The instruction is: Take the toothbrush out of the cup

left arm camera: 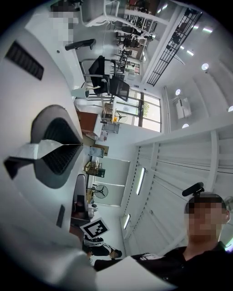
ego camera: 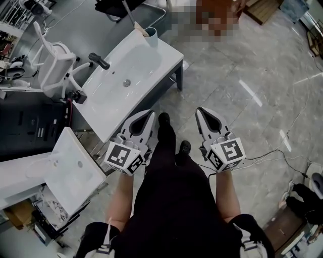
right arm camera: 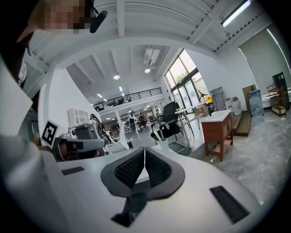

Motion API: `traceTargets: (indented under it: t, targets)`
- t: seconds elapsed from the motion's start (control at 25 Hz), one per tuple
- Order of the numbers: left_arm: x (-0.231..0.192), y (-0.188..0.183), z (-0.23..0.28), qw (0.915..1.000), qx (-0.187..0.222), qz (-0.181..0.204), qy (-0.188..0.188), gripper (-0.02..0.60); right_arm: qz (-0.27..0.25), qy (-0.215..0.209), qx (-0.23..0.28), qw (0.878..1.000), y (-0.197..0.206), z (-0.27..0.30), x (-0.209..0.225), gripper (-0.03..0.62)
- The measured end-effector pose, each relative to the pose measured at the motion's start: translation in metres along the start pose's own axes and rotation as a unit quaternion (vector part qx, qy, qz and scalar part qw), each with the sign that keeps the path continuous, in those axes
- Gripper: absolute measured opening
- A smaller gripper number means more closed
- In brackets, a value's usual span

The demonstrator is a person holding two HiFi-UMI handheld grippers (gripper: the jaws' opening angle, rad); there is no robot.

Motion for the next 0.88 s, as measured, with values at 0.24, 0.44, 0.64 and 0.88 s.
traceTargets:
  t: [0.24,0.44,0.64,0.88]
  targets:
    - [-0.045,-0.004,0.024,0.9998,0.018,-0.007,-0.005,0.016,-0.022,0.0,-0.012,1.0,-0.015,0.045,0.005,0.032]
    - [-0.091,-0.026,0.051,0.999,0.042,-0.011,-0.008,0.016,-0.056,-0.003,-0.016,0.998,-0.049,0.095,0.012,0.032]
    - [-0.135,-0.047,0.076,0.9983,0.058,-0.009,-0.001,0.016,-0.075,-0.001,-0.009,0.997,-0.078,0.146,0.014,0.033]
    - [-0.174,-0.059,0.095,0.9981,0.062,-0.001,0.007,0.015,-0.089,-0.001,-0.012,0.996,-0.092,0.195,0.013,0.034]
Point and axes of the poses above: the fingertips, and each gripper's own axes: z forward along the fingers, x to its right, y out of its underside, the point moved 4 cm from there along -z, backward along the fingers, and after that the axes turned 3 degrees about z, right-handed, at the moved point
